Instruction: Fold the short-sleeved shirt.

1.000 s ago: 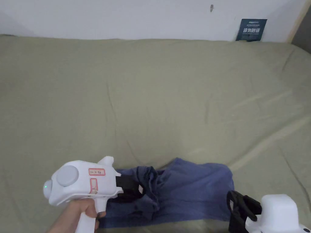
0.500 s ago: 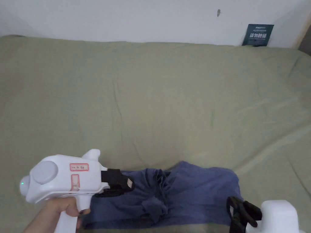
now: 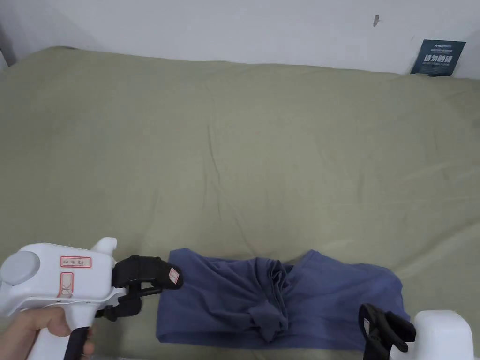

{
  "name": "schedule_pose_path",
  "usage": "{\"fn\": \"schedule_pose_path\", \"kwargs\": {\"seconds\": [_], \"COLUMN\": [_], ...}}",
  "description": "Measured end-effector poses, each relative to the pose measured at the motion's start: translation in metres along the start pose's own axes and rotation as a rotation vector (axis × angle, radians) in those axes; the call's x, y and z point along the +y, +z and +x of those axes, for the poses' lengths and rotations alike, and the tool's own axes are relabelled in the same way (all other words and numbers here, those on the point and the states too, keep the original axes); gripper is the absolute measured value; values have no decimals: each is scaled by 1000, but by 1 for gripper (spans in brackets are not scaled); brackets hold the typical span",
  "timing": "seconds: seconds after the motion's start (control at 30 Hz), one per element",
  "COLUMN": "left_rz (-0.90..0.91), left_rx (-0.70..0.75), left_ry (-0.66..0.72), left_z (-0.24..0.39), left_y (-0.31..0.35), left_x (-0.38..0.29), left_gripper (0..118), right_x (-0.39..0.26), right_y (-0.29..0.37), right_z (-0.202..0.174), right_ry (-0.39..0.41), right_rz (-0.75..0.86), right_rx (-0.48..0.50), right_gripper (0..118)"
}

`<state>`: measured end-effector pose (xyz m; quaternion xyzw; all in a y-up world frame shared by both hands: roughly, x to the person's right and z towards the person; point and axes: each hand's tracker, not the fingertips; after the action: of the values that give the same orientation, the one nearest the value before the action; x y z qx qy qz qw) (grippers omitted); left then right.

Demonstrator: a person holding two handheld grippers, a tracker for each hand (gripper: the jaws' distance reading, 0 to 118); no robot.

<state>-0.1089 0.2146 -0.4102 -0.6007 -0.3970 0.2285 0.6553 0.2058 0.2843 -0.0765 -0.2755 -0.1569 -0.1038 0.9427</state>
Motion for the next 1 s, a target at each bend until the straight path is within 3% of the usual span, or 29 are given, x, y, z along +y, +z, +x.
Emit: {"fn": "schedule_pose_path", "kwargs": {"seconds": [0.2, 0.27, 0.4, 0.43, 0.47, 0.53, 0.7, 0.87, 1.0], "left_rz": [-42, -54, -52, -74, -59, -56, 13, 134, 177], "left_rx": [-103, -149, -108, -24, -26, -94, -39, 154, 335], "left_ry": [4, 22, 24, 8, -8, 34, 0, -29, -65], "left_z": [-8, -9, -11, -12, -13, -13, -3, 6, 35], "left_y": [-42, -49, -56, -59, -59, -47, 4, 87, 116], "left_x": [14, 17, 12, 9, 7, 8, 12, 23, 25], "left_gripper": [116, 111, 74, 19, 14, 14, 13, 13, 13], "right_x": [0, -1, -3, -4, -4, -3, 0, 3, 4], "right_y": [3, 2, 2, 3, 3, 5, 9, 9, 7], "right_z": [4, 7, 11, 11, 12, 12, 15, 18, 20], "right_ry": [5, -2, -17, -23, -28, -28, -20, -33, -35], "right_rz": [-7, -9, -9, -10, -11, -10, 7, 31, 41], "right_rx": [-18, -23, -32, -30, -29, -25, -25, -18, -9], "right_gripper": [3, 3, 3, 3, 3, 3, 3, 3, 3]}}
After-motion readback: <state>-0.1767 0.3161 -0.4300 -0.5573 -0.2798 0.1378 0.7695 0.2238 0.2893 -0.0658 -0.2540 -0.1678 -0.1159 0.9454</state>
